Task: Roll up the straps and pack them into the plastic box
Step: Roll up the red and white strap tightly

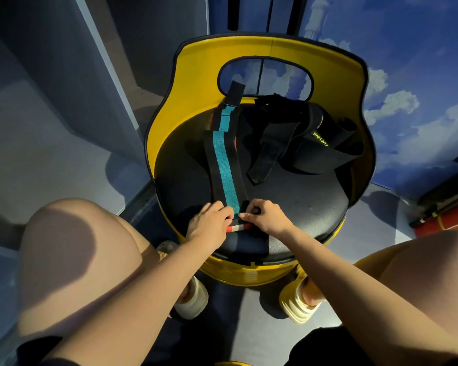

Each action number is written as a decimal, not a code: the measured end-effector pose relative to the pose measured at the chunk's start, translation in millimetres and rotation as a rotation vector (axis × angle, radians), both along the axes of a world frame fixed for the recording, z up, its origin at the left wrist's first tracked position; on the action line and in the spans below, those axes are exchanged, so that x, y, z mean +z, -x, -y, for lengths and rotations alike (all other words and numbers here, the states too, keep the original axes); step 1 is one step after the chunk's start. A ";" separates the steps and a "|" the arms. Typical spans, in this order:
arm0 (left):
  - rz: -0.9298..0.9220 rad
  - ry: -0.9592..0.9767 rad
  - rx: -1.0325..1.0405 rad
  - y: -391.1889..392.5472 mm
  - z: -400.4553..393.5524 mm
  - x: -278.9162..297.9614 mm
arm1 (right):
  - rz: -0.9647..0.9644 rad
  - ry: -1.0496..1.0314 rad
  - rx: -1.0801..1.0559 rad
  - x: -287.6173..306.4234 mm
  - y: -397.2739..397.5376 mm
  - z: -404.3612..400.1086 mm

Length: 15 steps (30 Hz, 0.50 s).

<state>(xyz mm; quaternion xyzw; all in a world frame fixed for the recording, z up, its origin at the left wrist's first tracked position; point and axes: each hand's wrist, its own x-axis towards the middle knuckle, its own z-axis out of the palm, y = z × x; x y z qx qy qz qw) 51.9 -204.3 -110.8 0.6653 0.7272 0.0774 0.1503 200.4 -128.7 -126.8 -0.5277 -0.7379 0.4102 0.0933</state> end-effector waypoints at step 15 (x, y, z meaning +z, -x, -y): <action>0.077 0.107 0.031 7.4 -7.2 -0.9 | 0.120 -0.638 0.425 -7.9 -15.9 2.9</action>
